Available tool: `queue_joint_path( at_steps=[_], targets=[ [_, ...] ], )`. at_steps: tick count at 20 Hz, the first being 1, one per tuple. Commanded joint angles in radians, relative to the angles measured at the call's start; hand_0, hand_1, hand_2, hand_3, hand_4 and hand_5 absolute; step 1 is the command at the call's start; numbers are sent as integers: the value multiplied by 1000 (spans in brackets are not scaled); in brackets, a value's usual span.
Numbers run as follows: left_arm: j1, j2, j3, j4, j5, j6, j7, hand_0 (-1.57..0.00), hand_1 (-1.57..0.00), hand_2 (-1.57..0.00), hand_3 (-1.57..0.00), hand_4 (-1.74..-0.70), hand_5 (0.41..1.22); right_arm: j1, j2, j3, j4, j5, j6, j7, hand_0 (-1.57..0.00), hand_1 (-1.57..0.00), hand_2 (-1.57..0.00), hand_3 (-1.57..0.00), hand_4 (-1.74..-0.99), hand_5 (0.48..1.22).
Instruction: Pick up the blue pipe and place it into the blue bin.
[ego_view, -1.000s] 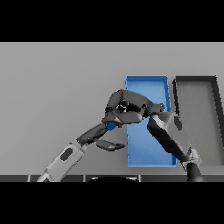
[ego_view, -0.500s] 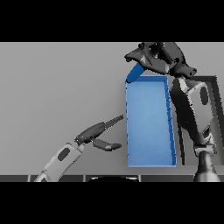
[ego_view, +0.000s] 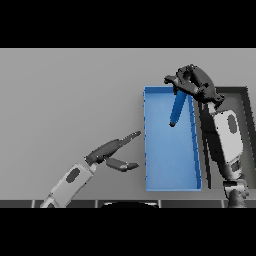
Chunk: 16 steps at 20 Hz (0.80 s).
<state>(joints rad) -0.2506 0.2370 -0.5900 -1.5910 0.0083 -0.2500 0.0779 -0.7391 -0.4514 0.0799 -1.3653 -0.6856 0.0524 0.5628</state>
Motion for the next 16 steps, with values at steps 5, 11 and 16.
queue_joint_path(
  at_steps=[5, 11, 16],
  targets=[
    [9, -1, -8, -23, -5, 8, -4, 1, 1, 1, 1, -881, 463, 136, -38, 95, -12, -11, -56, 47, -1571, -1571, -1571, -1571, -1694, 1124],
    [16, 5, -6, -23, -6, 8, -5, 1, 1, 1, 1, -886, 453, 174, -154, 370, 91, -177, -165, 47, -1306, -1167, -1114, -897, -1503, 1150],
    [2, -6, -5, -25, -4, 14, 29, 1, 1, 1, 1, -889, 453, 73, -278, 657, 129, -386, -197, 47, -427, -382, -364, -293, -1242, 1081]
  ],
)
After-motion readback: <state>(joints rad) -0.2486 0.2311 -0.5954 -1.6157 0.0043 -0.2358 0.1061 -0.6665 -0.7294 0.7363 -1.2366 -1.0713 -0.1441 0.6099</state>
